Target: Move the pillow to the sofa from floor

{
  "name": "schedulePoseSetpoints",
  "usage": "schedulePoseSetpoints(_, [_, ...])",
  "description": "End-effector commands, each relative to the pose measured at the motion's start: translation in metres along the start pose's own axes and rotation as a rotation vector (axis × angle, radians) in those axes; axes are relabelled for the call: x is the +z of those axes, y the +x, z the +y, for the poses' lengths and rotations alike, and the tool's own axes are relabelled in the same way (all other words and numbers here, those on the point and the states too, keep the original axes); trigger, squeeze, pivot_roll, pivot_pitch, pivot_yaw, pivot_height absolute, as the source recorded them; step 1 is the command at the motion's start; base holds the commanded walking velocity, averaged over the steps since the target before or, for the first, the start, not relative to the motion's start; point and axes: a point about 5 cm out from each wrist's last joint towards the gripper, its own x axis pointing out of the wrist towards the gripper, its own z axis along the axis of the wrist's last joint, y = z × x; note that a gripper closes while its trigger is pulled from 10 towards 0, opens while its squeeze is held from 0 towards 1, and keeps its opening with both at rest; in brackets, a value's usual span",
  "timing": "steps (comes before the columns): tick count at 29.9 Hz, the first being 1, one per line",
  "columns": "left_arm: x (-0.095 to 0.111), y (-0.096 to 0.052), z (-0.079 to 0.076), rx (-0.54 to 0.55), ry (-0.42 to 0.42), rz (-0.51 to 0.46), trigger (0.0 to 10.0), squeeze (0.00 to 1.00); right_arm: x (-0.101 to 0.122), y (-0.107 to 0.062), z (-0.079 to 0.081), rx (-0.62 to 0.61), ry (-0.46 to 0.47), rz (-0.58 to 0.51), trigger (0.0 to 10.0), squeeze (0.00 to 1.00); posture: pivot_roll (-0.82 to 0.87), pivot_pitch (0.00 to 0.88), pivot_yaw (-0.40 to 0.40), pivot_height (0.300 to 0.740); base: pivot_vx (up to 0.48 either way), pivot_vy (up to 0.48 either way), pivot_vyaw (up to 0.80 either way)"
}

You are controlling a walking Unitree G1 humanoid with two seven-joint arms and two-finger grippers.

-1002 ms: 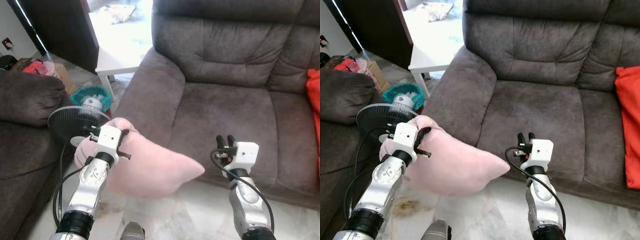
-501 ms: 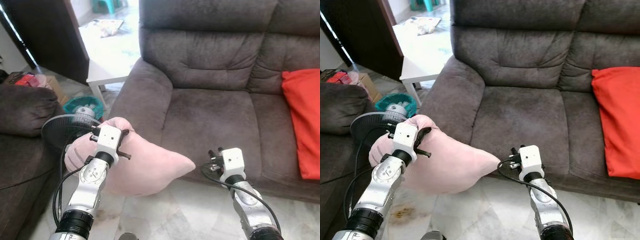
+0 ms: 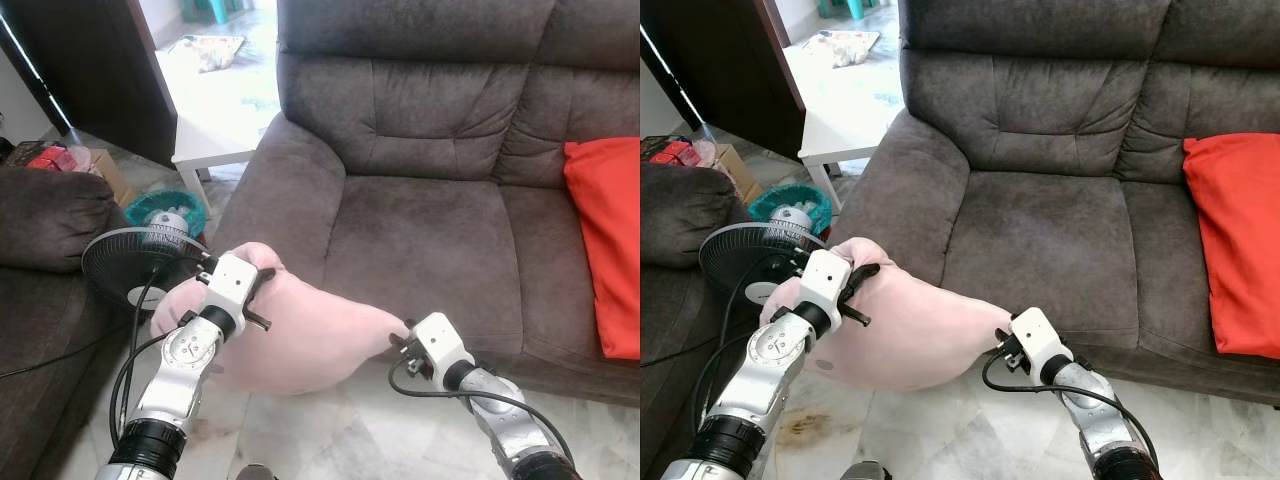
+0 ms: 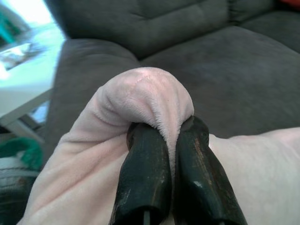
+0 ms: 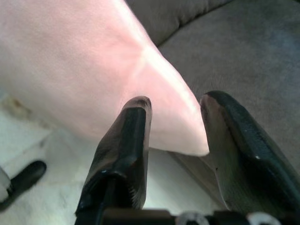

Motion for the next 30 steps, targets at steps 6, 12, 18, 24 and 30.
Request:
schedulePoseSetpoints(6, [0.025,0.008,0.002,-0.072,0.076,-0.085,10.0,0.0,-0.004,0.001,0.001,0.061,-0.133,0.06,10.0,0.33,0.15,0.037,0.028,0.74,0.0,0.0,0.0])
schedulePoseSetpoints(12, [0.027,0.008,-0.001,-0.124,0.109,-0.078,10.0,0.0,-0.013,0.001,0.001,0.121,-0.193,0.152,10.0,0.88,0.15,0.04,0.03,0.74,0.0,0.0,0.0])
schedulePoseSetpoints(18, [0.027,0.007,-0.004,-0.173,0.171,-0.071,10.0,0.0,-0.021,0.0,0.006,0.164,-0.215,0.204,10.0,0.0,0.16,0.043,0.027,0.74,0.0,0.0,0.0])
schedulePoseSetpoints(24, [0.023,0.006,-0.007,-0.189,0.202,-0.058,10.0,0.0,-0.024,-0.002,0.004,0.184,-0.222,0.232,10.0,0.0,0.16,0.044,0.026,0.74,0.0,0.0,0.0])
schedulePoseSetpoints(30, [0.023,0.005,-0.011,-0.228,0.237,-0.055,10.0,0.0,-0.028,-0.003,-0.005,0.119,-0.178,0.266,10.0,1.0,0.16,0.044,0.019,0.74,0.0,0.0,0.0])
